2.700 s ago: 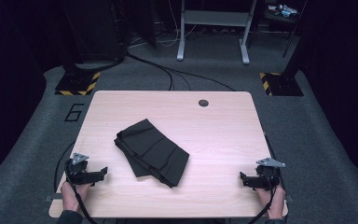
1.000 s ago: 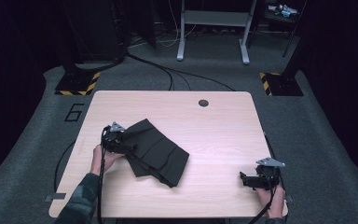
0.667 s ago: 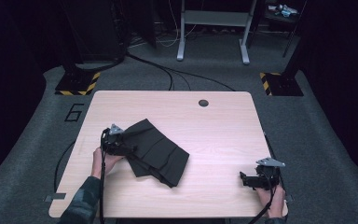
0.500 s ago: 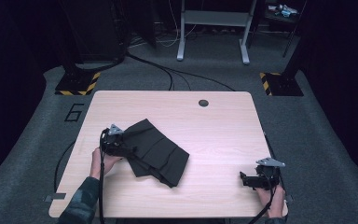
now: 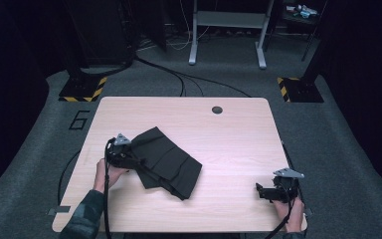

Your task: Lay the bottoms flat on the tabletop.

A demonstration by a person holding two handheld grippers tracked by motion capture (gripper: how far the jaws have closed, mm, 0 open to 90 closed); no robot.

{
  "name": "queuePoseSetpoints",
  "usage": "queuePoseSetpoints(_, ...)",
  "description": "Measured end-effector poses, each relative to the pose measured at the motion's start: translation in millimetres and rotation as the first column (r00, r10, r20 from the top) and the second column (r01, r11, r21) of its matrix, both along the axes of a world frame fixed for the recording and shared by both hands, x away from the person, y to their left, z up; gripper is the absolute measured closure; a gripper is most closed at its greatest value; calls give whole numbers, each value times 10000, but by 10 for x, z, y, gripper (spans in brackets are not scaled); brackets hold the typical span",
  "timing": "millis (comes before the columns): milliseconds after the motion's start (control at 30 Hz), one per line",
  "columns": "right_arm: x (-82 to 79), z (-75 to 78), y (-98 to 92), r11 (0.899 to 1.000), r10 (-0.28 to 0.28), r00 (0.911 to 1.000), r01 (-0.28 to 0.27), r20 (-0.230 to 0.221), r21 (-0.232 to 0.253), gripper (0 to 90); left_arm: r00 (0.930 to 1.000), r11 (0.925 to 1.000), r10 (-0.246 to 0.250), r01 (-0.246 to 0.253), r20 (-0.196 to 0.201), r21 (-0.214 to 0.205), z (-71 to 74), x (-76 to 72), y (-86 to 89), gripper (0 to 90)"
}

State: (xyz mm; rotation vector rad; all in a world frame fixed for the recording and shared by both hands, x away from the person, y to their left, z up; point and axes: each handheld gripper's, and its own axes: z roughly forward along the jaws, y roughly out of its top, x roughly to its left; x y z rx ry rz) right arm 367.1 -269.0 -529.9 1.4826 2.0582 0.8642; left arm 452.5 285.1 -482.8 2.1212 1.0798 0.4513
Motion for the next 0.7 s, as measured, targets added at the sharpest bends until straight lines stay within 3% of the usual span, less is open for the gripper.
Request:
queuePoseSetpoints(100,1,0,2,10000,-19,10000,19,-8,22,3,10000,10000,1,-1,-5,82,-33,-33,-21,136)
queuePoseSetpoints(267,0,0,0,10000,2,10000,-2,-2,1,3,9995,9996,144,-151,-282,-232,-69,-103,-36,133)
queuePoseSetpoints(333,-1,1,2,10000,-24,10000,24,-19,19,3,9997,9998,209,-208,-160,59,-92,-165,-83,134)
queuePoseSetpoints(400,-1,0,2,10000,-20,10000,20,-18,20,4,9997,9998,189,-188,-155,38,-103,-183,-88,134)
queuePoseSetpoints(467,-3,1,4,10000,-43,10000,43,-30,33,4,9995,9999,122,-126,-297,-112,-132,-223,-107,138)
queuePoseSetpoints(500,-3,1,4,10000,-44,10000,44,-32,32,4,9989,9992,-164,147,-444,-372,-162,-251,-146,166)
queuePoseSetpoints(533,-3,1,4,10000,-44,10000,44,-32,32,4,9989,9992,-164,147,-444,-372,-162,-251,-146,163)
queuePoseSetpoints(567,-3,1,4,10000,-44,10000,44,-33,32,4,9991,9996,-252,248,-352,-98,-163,-282,-190,163)
queuePoseSetpoints(633,-2,1,7,10000,-66,10000,66,-35,55,4,9984,9984,-383,365,-421,-432,-158,-311,-276,163)
queuePoseSetpoints(667,0,0,5,10000,-44,10000,44,-8,54,4,9984,9991,-418,414,-374,-119,-155,-322,-319,160)
queuePoseSetpoints(700,-3,1,4,10000,-47,10000,47,-34,33,4,9984,9991,-418,414,-374,-119,-155,-322,-319,161)
